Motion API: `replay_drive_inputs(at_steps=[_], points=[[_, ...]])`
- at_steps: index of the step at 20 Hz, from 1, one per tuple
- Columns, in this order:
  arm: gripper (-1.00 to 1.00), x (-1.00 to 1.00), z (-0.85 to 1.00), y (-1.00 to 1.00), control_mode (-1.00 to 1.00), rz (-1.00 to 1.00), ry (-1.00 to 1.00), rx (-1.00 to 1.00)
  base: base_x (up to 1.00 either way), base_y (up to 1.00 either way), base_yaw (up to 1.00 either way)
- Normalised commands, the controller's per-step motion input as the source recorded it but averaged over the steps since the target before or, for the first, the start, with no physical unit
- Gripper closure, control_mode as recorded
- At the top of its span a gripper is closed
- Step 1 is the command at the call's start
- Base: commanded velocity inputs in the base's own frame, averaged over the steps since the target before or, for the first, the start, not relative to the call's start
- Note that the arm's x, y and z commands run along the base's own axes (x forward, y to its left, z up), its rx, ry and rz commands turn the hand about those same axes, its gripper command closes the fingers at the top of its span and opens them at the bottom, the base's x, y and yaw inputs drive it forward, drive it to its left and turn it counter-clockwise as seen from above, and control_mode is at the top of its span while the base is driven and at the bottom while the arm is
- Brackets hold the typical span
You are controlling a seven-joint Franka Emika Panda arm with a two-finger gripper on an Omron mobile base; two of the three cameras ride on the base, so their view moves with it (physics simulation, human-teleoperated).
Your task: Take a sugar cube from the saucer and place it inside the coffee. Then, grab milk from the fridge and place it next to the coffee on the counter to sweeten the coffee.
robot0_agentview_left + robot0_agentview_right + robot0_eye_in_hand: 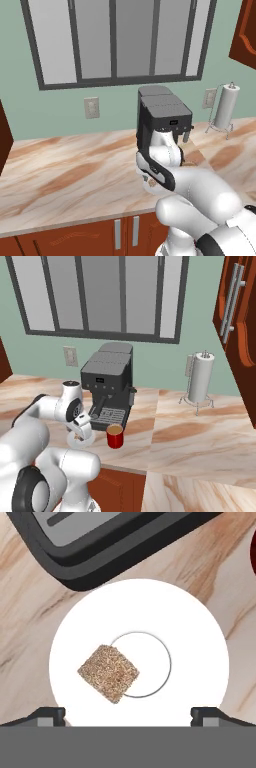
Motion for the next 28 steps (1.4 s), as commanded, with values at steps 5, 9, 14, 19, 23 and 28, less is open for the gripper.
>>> replay_drive_inputs(at_steps=[5, 9, 14, 19, 23, 28], points=[[-1.0, 0.17, -0.2, 0.05, -1.0, -0.01, 0.0, -0.03, 0.0, 0.0, 0.0], [-1.0, 0.16, -0.13, 0.0, -1.0, 0.0, 0.0, -0.02, 0.0, 0.0, 0.0], [-1.0, 0.05, -0.15, 0.0, -1.0, 0.0, 0.0, 0.0, 0.0, 0.0, 0.0], [-1.0, 0.01, -0.14, 0.0, -1.0, 0.0, 0.0, 0.0, 0.0, 0.0, 0.0], [1.0, -0.04, -0.12, 0.0, -1.0, 0.0, -0.02, 0.0, 0.0, 0.0, 0.0], [1.0, -0.03, -0.01, 0.0, -1.0, 0.0, -0.01, 0.0, 0.0, 0.0, 0.0]])
